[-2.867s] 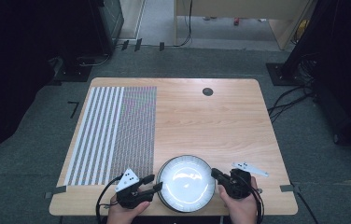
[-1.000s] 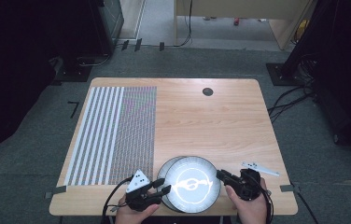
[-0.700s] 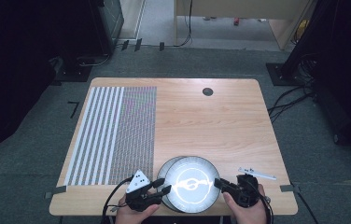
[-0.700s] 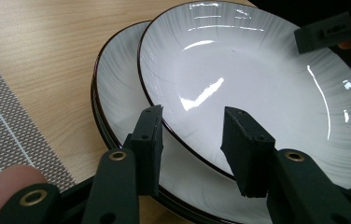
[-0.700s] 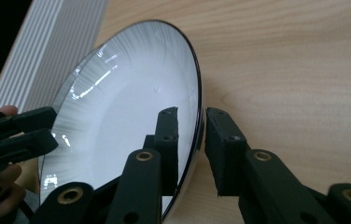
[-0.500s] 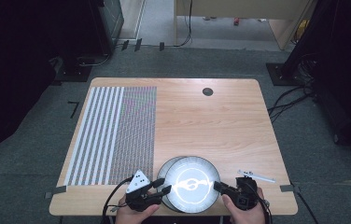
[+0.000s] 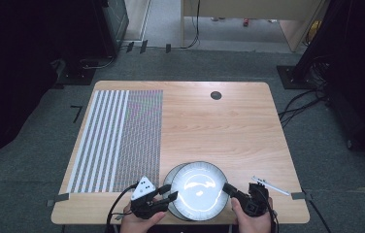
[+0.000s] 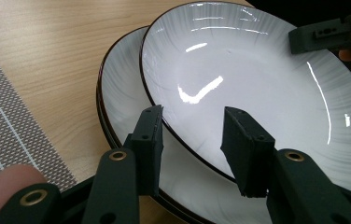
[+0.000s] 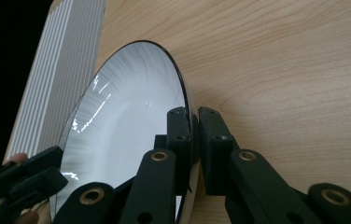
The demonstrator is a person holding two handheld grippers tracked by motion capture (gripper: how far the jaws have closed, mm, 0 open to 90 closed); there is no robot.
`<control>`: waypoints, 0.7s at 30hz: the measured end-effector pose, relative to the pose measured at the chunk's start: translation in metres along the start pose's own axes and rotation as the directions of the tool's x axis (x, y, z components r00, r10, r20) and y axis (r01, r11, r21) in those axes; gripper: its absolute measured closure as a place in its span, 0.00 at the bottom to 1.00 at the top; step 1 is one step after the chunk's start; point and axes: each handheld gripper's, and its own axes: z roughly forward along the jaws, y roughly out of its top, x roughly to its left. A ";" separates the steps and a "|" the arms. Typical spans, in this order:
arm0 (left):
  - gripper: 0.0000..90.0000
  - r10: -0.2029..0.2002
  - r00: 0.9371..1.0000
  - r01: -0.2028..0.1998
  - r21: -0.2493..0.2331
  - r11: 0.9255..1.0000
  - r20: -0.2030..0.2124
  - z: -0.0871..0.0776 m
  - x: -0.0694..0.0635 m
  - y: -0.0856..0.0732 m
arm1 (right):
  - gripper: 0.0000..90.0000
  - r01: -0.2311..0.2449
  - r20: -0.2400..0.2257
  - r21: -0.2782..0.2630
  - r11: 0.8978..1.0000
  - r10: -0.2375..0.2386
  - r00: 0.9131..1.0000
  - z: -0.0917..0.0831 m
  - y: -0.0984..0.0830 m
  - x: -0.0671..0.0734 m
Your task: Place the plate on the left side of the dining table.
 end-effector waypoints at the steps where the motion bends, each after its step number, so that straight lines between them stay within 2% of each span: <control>1: 0.65 -0.002 1.000 0.002 0.001 1.000 0.003 0.000 0.000 0.000 | 0.94 -0.006 -0.004 -0.004 1.000 0.006 1.000 0.000 0.000 -0.001; 12: 0.64 -0.011 1.000 0.011 0.005 1.000 0.013 0.002 0.001 0.001 | 0.94 -0.059 -0.066 0.005 0.998 0.060 0.996 0.002 0.002 -0.010; 16: 0.62 -0.024 0.999 0.024 0.004 1.000 0.027 0.002 0.002 0.001 | 0.93 -0.039 -0.099 -0.005 0.999 0.039 0.994 0.001 0.002 -0.010; 21: 0.65 -0.045 0.999 0.045 -0.001 0.999 0.031 -0.002 0.006 0.004 | 0.93 -0.042 -0.131 -0.007 0.999 0.041 0.991 0.000 0.001 -0.008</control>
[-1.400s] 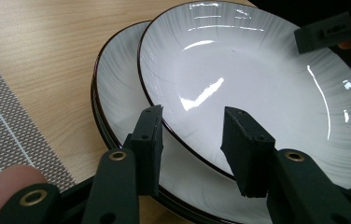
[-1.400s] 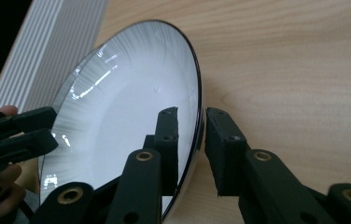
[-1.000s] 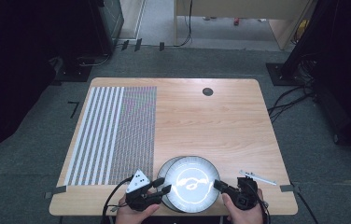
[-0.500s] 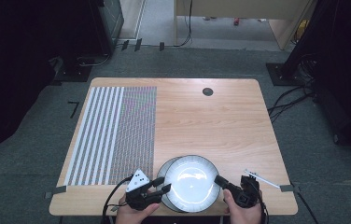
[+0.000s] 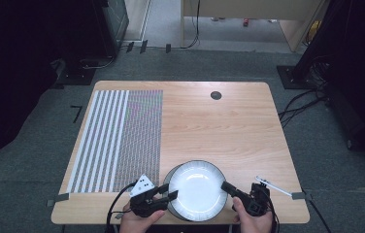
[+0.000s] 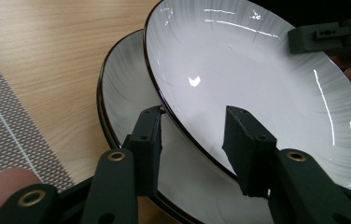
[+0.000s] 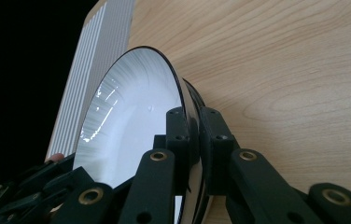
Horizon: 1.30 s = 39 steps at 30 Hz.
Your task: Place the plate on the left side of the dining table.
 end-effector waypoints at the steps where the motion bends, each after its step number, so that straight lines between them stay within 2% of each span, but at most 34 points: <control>1: 0.66 -0.006 1.000 0.006 -0.002 1.000 0.005 -0.001 0.001 0.001 | 0.92 0.001 -0.009 -0.004 1.000 -0.001 1.000 0.000 0.000 0.000; 3: 0.68 -0.026 1.000 0.026 0.001 1.000 0.011 -0.003 0.003 0.003 | 0.92 0.000 -0.029 -0.008 1.000 0.000 1.000 -0.001 0.000 0.001; 7: 0.75 -0.131 0.991 0.130 0.045 0.990 0.020 -0.007 0.008 0.008 | 0.91 0.027 -0.062 -0.019 0.999 -0.028 0.998 -0.001 -0.002 0.005; 13: 0.83 -0.201 0.979 0.199 0.064 0.978 0.019 -0.013 0.014 0.012 | 0.90 0.051 -0.100 -0.023 0.998 -0.054 0.993 -0.002 -0.004 0.012; 18: 0.86 -0.228 0.974 0.227 0.057 0.972 0.006 -0.017 0.017 0.015 | 0.89 0.067 -0.117 -0.031 0.997 -0.070 0.991 -0.003 -0.006 0.018; 21: 0.87 -0.216 0.976 0.217 0.064 0.974 -0.016 -0.020 0.017 0.019 | 0.90 0.075 -0.115 -0.031 0.997 -0.078 0.990 -0.002 -0.006 0.022; 24: 0.88 -0.222 0.975 0.223 0.058 0.973 -0.029 -0.025 0.020 0.023 | 0.90 0.081 -0.118 -0.028 0.996 -0.084 0.989 0.001 -0.006 0.026; 30: 0.90 -0.241 0.969 0.243 0.034 0.970 -0.053 -0.038 0.031 0.029 | 0.90 0.099 -0.121 -0.014 0.995 -0.100 0.988 0.012 -0.005 0.039; 34: 0.90 -0.241 0.968 0.243 0.027 0.970 -0.068 -0.047 0.038 0.033 | 0.91 0.108 -0.122 0.001 0.994 -0.107 0.987 0.021 -0.003 0.049; 39: 0.91 -0.252 0.963 0.253 -0.004 0.968 -0.094 -0.062 0.049 0.039 | 0.91 0.125 -0.136 0.013 0.992 -0.122 0.983 0.036 0.003 0.065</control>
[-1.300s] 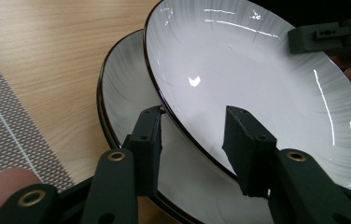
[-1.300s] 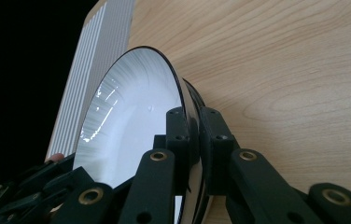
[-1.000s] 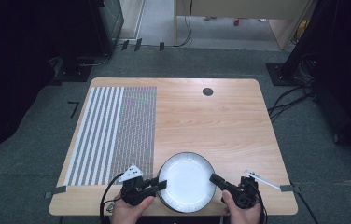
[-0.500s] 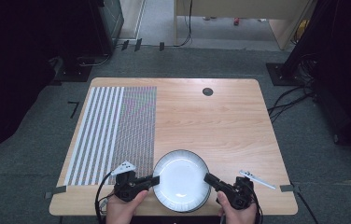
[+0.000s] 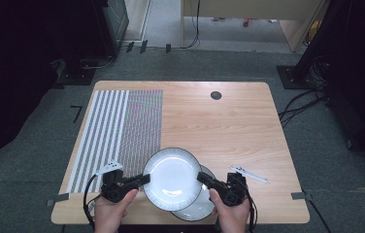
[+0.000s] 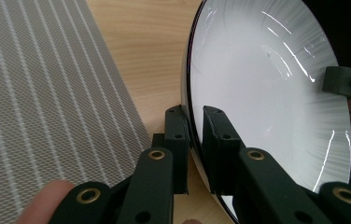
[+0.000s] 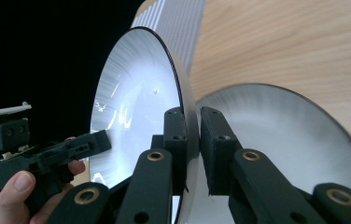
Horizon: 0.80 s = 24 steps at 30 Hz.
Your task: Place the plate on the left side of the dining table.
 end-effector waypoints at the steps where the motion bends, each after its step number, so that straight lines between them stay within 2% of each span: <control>1: 0.91 0.002 1.000 -0.002 -0.006 1.000 -0.009 -0.003 0.001 0.002 | 0.91 0.005 -0.003 0.003 1.000 -0.005 1.000 0.004 0.002 0.003; 4: 0.91 0.009 0.999 -0.010 -0.025 1.000 -0.032 -0.012 0.006 0.006 | 0.91 0.015 -0.012 0.013 1.000 -0.015 1.000 0.014 0.007 0.010; 17: 0.93 -0.040 0.995 0.030 -0.108 0.994 -0.092 -0.051 0.040 0.035 | 0.92 0.067 -0.070 0.071 0.995 -0.062 0.996 0.066 0.030 0.049; 19: 0.92 -0.065 0.995 0.056 -0.120 0.991 -0.075 -0.057 0.046 0.039 | 0.92 0.062 -0.084 0.086 0.994 -0.055 0.995 0.075 0.036 0.054; 24: 0.92 -0.048 0.990 0.034 -0.104 0.994 -0.131 -0.062 0.058 0.054 | 0.92 0.045 -0.090 0.118 0.992 -0.034 0.995 0.098 0.046 0.061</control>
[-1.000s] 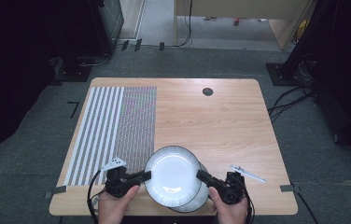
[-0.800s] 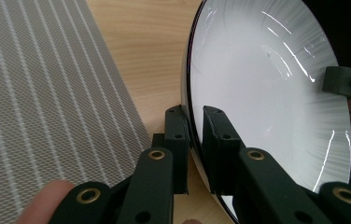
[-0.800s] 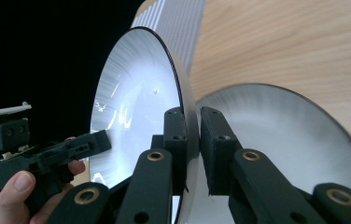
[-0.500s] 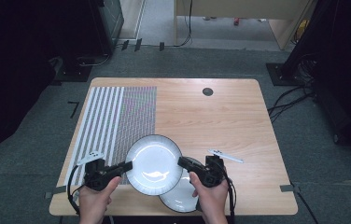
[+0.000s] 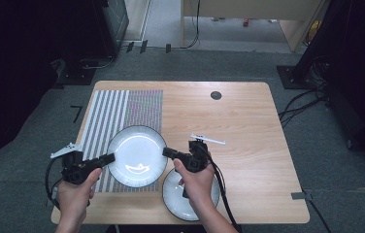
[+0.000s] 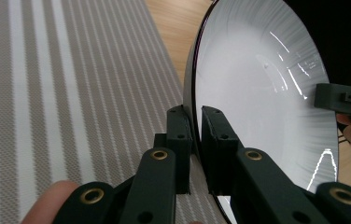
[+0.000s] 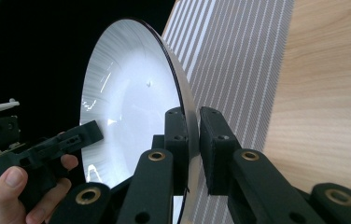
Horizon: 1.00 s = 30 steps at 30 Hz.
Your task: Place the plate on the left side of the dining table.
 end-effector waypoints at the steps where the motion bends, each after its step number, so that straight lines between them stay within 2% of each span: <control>1: 0.92 -0.004 1.000 0.004 0.000 1.000 -0.006 0.000 0.003 0.003 | 0.92 -0.002 0.001 0.004 1.000 0.002 1.000 0.003 0.002 0.001; 8: 0.93 -0.032 0.999 0.032 0.003 0.999 -0.042 -0.003 0.026 0.025 | 0.92 -0.033 -0.004 0.023 0.999 0.033 0.999 0.037 0.019 0.010; 13: 0.93 -0.063 0.995 0.065 0.024 0.998 -0.071 0.007 0.045 0.039 | 0.93 -0.060 0.048 0.046 0.997 0.058 0.997 0.066 0.032 0.011; 17: 0.94 -0.098 0.991 0.102 0.044 0.994 -0.093 0.021 0.065 0.048 | 0.93 -0.075 0.079 0.052 0.996 0.071 0.994 0.088 0.039 0.007; 21: 0.94 -0.111 0.987 0.120 0.075 0.990 -0.116 0.035 0.078 0.053 | 0.93 -0.108 0.122 0.053 0.993 0.101 0.987 0.110 0.044 0.001; 24: 0.94 -0.111 0.985 0.125 0.097 0.987 -0.131 0.043 0.087 0.059 | 0.93 -0.164 0.136 0.059 0.985 0.154 0.979 0.122 0.048 -0.005; 30: 0.94 -0.145 0.976 0.168 0.139 0.976 -0.161 0.061 0.104 0.065 | 0.93 -0.199 0.182 0.081 0.977 0.182 0.966 0.145 0.054 -0.015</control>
